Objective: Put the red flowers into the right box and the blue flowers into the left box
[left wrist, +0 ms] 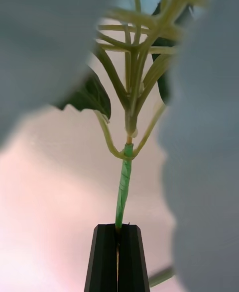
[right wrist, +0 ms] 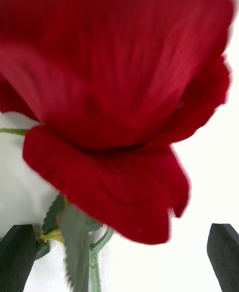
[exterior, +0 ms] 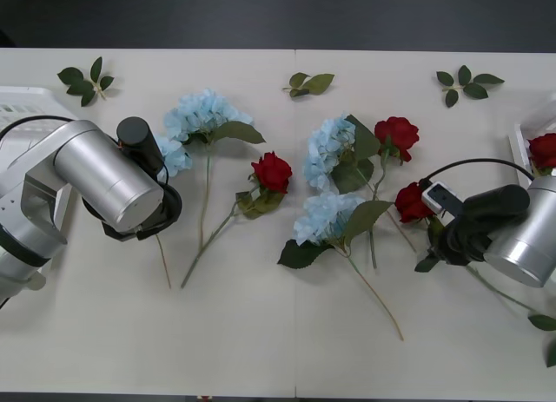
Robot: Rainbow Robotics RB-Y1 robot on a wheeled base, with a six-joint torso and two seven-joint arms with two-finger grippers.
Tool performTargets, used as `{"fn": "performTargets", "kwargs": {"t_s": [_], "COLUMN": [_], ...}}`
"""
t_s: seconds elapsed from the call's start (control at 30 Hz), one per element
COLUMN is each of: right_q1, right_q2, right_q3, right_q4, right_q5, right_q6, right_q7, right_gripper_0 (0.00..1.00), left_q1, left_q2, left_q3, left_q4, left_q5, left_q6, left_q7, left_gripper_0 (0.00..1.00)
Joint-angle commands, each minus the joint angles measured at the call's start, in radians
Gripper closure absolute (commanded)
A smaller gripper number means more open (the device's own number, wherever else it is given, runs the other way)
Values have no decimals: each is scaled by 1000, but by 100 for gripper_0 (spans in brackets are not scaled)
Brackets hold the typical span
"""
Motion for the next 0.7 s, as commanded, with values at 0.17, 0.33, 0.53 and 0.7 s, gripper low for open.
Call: {"fn": "performTargets", "kwargs": {"t_s": [0.17, 0.33, 0.53, 0.7], "right_q1": [-7, -7, -7, -18], "right_q2": [7, 18, 35, 49], "right_q3": [1, 4, 9, 24], "right_q4": [9, 21, 57, 86], "right_q5": [3, 3, 3, 3], "right_q6": [-9, -13, -33, -46], "right_q7": [-25, -23, -19, -16], "right_gripper_0": [9, 33, 44, 57], "left_q1": [-15, -15, 8, 80], "left_q2": [105, 137, 154, 154], "left_q3": [11, 17, 97, 267], "left_q4": [-167, -208, -222, -240], "left_q5": [-52, -103, -161, -164], "left_q6": [56, 58, 61, 59], "left_q7": [-195, -281, -421, -589], "left_gripper_0": [100, 100, 100, 100]}}
